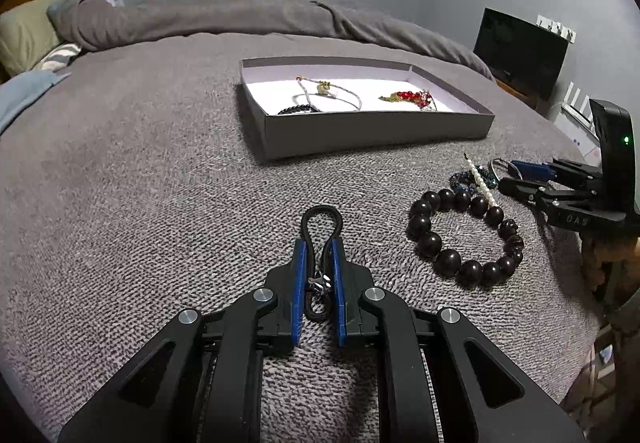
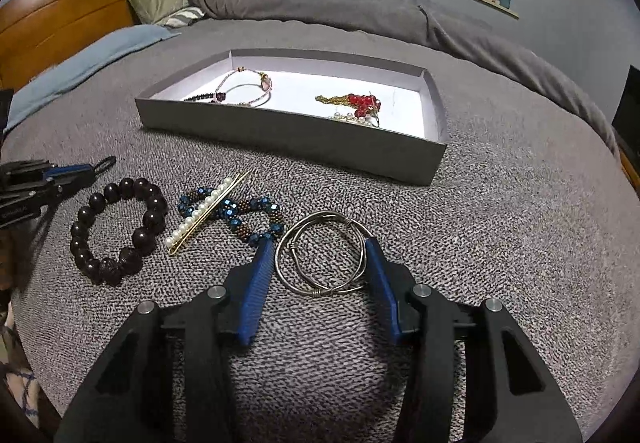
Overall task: Organize jewelry
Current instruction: 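Hold the black hair tie with the left tool while the right tool closes on the silver hoops, then carry the hair tie and silver hoops into the tray and open both tools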
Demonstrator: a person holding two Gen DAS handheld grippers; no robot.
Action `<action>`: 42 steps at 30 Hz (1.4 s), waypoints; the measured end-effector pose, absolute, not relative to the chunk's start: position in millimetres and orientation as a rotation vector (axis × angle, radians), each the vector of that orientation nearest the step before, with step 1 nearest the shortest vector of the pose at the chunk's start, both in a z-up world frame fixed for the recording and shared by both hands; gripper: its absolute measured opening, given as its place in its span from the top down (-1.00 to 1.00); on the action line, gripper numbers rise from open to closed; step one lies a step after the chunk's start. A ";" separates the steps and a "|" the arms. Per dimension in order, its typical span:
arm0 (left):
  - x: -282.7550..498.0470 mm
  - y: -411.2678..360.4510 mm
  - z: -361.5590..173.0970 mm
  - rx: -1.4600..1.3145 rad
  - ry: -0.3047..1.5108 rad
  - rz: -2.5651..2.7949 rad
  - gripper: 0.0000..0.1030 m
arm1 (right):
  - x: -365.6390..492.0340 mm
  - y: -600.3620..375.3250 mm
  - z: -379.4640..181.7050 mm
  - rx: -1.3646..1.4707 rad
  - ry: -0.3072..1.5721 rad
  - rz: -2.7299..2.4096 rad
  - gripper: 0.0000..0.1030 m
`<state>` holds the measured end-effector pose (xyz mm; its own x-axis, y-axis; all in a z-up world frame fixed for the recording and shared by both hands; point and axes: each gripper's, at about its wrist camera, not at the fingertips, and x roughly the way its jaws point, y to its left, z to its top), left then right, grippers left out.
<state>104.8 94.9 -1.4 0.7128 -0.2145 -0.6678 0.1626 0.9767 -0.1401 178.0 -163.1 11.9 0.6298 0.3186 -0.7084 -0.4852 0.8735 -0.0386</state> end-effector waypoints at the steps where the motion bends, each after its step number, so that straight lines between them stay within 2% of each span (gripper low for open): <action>1: 105.0 94.6 -1.6 -0.073 0.748 -0.209 0.74 | 177.4 -165.6 13.8 -0.221 0.752 0.466 0.09; 10: 100.1 97.4 5.1 -0.081 0.719 -0.214 0.74 | 176.2 -189.2 27.2 -0.090 0.715 0.469 0.09; 42: 144.7 69.3 56.7 -0.029 0.598 -0.225 0.74 | 203.4 -189.7 54.1 -0.031 0.636 0.474 0.09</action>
<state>144.7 69.3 56.7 0.8027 -0.2187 -0.5549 0.2021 0.9750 -0.0919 203.4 -189.7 54.1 0.7014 0.4168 -0.5782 -0.4356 0.8928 0.1152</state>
